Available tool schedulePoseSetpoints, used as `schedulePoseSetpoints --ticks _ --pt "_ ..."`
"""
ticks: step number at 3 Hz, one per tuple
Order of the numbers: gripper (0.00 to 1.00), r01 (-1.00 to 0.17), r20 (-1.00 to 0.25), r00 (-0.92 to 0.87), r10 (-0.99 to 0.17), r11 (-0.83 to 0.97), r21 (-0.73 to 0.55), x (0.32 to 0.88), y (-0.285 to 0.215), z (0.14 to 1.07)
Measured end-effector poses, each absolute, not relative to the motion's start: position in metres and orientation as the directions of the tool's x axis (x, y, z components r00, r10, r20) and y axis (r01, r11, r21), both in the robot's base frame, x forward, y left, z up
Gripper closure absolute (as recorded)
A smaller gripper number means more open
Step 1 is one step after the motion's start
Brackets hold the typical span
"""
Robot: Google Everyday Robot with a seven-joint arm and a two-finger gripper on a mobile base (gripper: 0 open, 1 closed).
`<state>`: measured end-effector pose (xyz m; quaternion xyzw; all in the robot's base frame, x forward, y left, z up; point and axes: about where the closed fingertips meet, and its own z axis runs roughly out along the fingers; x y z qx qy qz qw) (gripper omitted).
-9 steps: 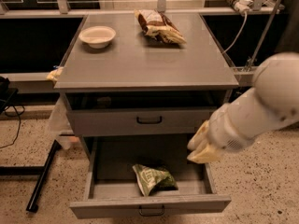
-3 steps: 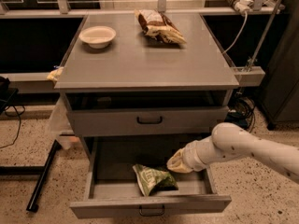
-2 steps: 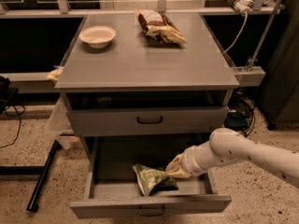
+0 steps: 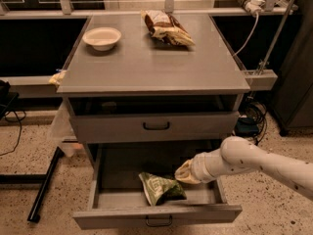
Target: Pick green jalapeno chip bag from middle drawer and place on counter
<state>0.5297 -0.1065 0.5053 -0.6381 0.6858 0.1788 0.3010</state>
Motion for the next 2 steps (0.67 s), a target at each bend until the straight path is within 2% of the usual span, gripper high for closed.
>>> schedulePoseSetpoints --ticks 2 --pt "0.35 -0.979 -0.656 0.017 -0.755 0.121 -0.164 0.554 -0.105 0.479"
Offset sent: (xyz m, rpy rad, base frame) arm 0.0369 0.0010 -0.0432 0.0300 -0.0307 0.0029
